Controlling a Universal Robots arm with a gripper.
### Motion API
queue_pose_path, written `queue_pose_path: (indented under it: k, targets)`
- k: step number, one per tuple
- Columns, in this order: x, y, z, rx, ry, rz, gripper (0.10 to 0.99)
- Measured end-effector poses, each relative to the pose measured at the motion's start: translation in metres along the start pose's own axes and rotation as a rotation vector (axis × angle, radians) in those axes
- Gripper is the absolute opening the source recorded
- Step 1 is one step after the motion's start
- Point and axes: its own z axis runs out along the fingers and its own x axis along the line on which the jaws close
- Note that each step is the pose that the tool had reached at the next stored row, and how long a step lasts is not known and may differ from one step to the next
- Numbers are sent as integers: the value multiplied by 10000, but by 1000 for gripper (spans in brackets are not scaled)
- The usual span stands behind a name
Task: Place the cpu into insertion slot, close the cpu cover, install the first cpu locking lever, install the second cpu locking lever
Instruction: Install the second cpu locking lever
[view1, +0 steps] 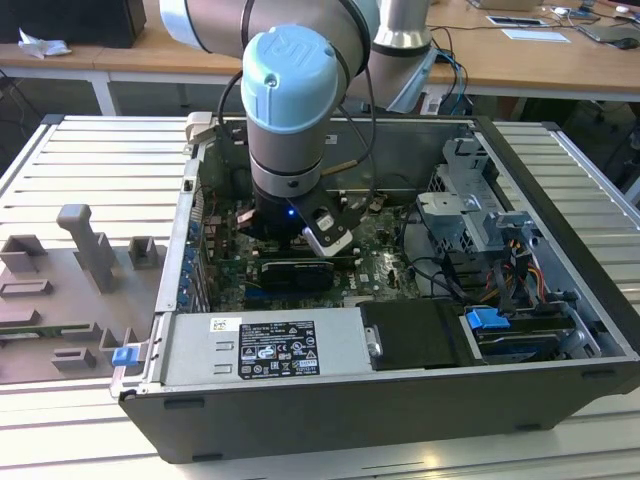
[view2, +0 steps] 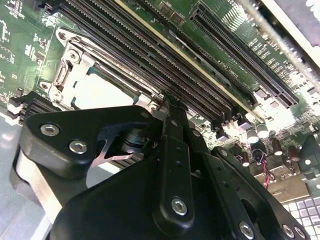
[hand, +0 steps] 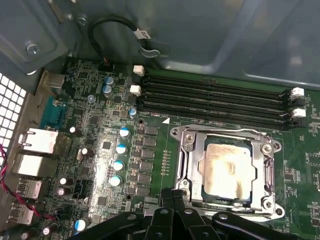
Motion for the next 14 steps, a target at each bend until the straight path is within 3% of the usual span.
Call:
queue_pose_path:
  k: [4, 7, 14]
  targets:
    - [7, 12, -31, -31, -8, -2, 106]
    - [6, 42, -137, -28, -5, 0, 106]
    - [1, 80, -265, -45, -3, 1, 106]
